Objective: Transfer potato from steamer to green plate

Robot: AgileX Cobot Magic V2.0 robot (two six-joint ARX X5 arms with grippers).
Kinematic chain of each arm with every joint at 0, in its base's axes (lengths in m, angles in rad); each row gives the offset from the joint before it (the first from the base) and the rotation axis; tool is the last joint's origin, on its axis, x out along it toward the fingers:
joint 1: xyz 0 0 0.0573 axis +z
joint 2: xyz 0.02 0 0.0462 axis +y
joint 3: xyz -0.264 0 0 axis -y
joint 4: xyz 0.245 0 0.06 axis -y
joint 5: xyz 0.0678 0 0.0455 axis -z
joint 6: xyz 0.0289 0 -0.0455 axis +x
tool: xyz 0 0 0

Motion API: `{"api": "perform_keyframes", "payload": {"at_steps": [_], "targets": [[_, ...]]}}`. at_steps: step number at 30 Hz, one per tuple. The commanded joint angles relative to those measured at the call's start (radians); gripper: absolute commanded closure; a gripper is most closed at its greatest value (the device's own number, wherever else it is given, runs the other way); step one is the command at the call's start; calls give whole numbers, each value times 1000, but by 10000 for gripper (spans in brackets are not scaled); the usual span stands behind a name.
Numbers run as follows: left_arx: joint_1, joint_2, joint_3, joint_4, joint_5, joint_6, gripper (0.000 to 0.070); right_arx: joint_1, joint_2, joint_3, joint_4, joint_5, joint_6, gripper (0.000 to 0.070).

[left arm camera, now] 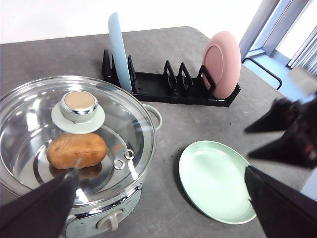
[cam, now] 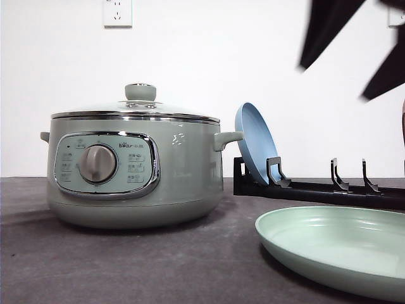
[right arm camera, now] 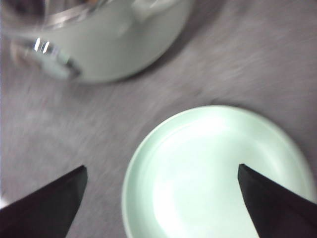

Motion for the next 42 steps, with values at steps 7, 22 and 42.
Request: {"api": "perform_keyframes", "payload": {"at_steps": [7,22,42], "targets": [[-4,7,20,11,10,6,1,-82,-228,16,-116,-4,-76,70],[-4,29,24,10,9,37,0,-81,-465,16,-34,-41,-21,70],[-65,628,584,-399,-142,79,0,-81,-466,16,23,-60,-21,71]]}}
